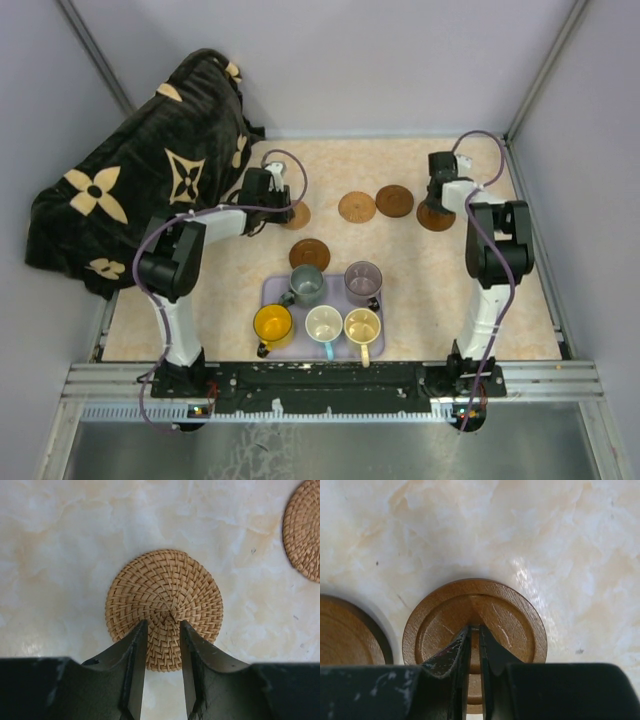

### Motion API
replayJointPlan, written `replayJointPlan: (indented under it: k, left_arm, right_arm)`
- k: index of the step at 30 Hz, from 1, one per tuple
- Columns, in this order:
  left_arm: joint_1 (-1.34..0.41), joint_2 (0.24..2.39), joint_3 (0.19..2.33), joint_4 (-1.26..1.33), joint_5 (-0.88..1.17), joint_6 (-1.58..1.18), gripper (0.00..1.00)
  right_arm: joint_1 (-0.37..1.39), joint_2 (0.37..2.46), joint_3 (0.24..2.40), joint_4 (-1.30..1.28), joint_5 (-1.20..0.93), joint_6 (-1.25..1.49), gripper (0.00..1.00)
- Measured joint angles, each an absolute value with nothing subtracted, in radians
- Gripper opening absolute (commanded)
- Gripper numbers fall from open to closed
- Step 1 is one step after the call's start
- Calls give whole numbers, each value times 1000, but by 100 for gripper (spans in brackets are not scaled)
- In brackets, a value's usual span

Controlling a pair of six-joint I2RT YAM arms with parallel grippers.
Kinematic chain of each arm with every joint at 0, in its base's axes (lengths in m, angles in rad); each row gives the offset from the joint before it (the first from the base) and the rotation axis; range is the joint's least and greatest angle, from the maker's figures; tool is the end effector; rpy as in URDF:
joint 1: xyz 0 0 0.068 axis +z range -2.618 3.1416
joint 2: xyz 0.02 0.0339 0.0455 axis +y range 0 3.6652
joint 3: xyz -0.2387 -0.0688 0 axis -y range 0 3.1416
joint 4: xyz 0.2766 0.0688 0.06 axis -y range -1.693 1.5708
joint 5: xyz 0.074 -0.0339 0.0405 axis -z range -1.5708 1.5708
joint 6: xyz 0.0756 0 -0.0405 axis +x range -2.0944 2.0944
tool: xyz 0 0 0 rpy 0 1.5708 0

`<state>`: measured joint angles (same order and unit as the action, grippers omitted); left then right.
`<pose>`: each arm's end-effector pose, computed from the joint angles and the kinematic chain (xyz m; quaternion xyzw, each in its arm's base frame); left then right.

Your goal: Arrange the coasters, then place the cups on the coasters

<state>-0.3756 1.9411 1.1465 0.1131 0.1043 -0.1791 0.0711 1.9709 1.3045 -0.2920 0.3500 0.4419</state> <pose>0.4240 -0.1756 0.0867 0.1107 0.8950 -0.1629 0.4003 0.4516 0.0062 0.0909 0.2247 0.9132 -0.0853 0.3292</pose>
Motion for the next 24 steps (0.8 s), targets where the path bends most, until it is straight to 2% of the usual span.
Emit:
replayJointPlan:
  k: [9,16,24]
  left_arm:
    - [-375,2072,1325,99,149,-175,39]
    - [-375,2134,1426,65,174,-167,39]
    - [-375,2083,1375,63,189,-159,40]
  right_arm:
    - [54,2081,1475,-345,353,420,13]
    - [54,2087,1489,-355,349,401,14]
    - [58,1917,1373,-346,271,379,17]
